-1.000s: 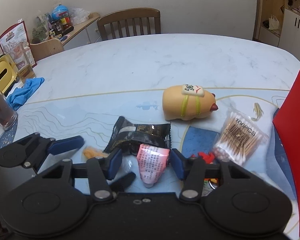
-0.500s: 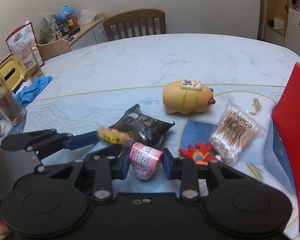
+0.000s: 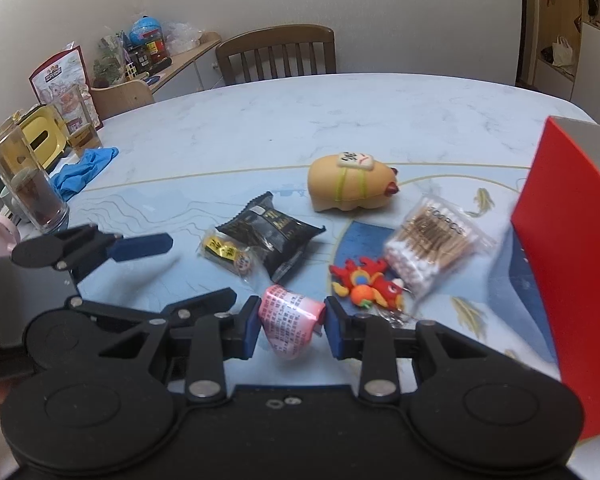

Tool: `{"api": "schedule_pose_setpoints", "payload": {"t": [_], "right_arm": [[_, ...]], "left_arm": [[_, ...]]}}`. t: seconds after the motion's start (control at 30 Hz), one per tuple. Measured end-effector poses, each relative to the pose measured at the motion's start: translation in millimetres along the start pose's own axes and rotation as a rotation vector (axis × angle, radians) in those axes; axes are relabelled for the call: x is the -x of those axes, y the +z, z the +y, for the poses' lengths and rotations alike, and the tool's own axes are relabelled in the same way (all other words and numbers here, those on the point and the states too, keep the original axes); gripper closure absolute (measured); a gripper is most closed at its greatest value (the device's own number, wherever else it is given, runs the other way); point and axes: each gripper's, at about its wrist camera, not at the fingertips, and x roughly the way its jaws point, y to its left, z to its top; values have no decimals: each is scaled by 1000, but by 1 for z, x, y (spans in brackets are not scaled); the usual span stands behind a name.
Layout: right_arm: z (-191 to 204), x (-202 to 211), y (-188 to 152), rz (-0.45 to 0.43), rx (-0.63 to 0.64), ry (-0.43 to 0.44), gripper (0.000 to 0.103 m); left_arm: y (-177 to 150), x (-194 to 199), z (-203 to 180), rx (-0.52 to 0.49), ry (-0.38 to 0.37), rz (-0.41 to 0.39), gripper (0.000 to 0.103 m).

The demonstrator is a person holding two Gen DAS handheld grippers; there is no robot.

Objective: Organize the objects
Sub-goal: 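Grasp the peanut snack packet with the left gripper while the right gripper grasps the pink candy, then carry the peanut packet and pink candy over the red box with both grippers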

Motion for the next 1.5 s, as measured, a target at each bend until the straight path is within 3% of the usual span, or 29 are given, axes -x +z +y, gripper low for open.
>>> {"api": "schedule_pose_setpoints", "payload": {"t": [0.3, 0.53, 0.73, 0.87, 1.23, 1.5], "right_arm": [[-10, 6, -5, -3, -17, -10, 71], [-14, 5, -9, 5, -18, -10, 71], [-16, 2, -11, 13, -17, -8, 71], [-17, 3, -11, 11, -14, -6, 71], [-33, 42, -8, -46, 1, -14, 71], [-55, 87, 4, -136, 7, -38, 71]], "left_arm": [[9, -26, 6, 85, -48, 52, 27], [9, -30, 9, 99, -57, 37, 27], [6, -25, 7, 83, -46, 21, 41], [4, -19, 7, 83, -41, 7, 49], [16, 17, -13, 87, -73, 12, 49], [47, 51, -50, 32, -107, -38, 49]]}}
